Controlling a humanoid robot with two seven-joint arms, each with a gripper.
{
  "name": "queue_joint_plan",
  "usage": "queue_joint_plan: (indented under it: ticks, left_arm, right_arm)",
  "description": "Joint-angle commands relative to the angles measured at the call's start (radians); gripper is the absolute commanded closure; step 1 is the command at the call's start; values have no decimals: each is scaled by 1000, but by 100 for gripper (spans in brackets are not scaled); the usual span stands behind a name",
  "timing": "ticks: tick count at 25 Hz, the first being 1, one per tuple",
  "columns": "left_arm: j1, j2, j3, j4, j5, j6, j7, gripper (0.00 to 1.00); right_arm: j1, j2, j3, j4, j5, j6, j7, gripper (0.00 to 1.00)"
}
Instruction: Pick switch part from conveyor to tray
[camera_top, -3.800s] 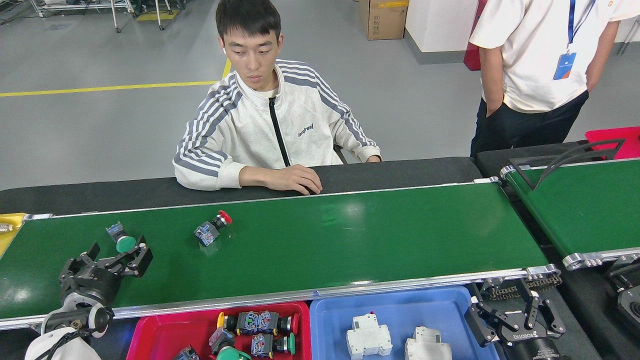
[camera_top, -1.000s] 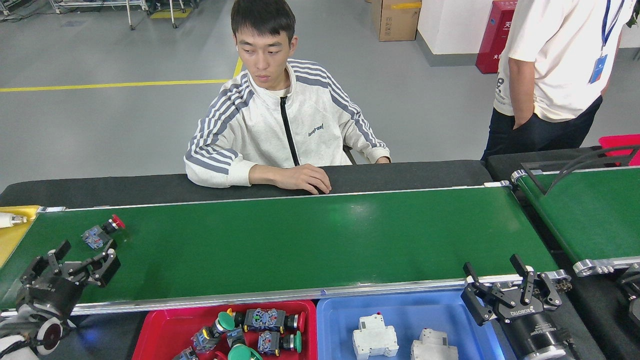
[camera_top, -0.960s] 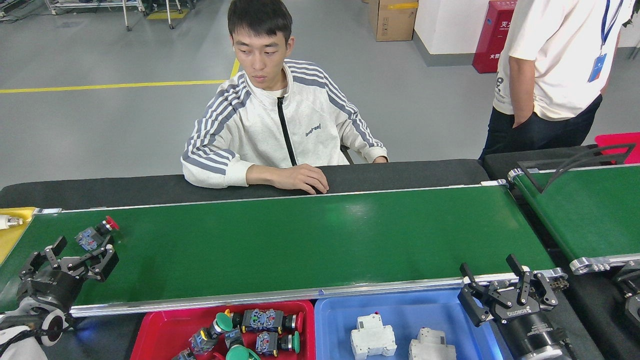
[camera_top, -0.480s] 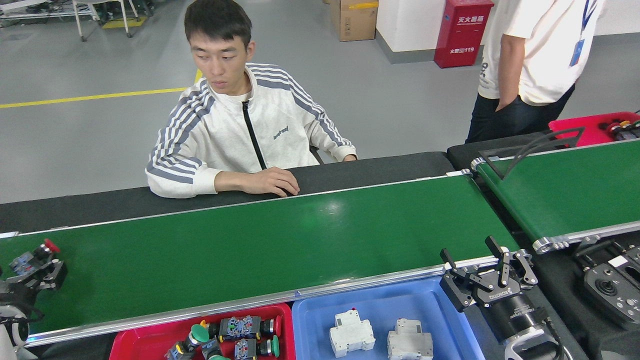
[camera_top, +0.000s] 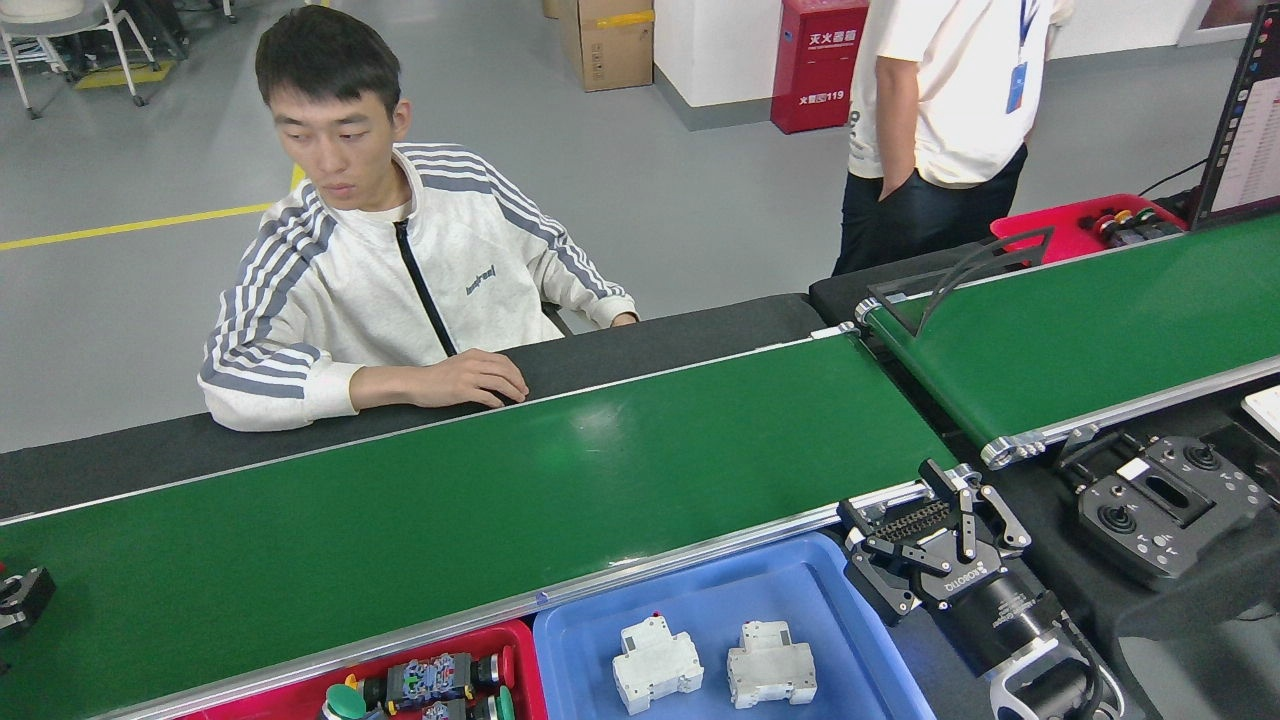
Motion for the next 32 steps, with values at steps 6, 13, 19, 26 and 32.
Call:
queue_joint_plan:
  ticks: [6,13,19,26,32]
  left_arm:
    - [-15,1,-6,-5,19,-13,-10,74]
    - [-15,-4,-9,-16,21,-51,-6,74]
    - [-6,-16,-9,-117,24,-275,-26,57]
    - [218,-132,-9,-774,114,-423,-317,43]
    - [652,-249,11,-1416,186,-389,-441,23]
  right_arm:
    - [-22,6,-1,-1,-2,-18,-10,0]
    - [-28,6,-2,-3,-3,-12,-10,0]
    - [-10,6,-21,-12,-5,-6,-10,0]
    - [79,10,-255,-44,-5,-4,-7,0]
    - [165,33,-344,-90,-5,-4,-2,0]
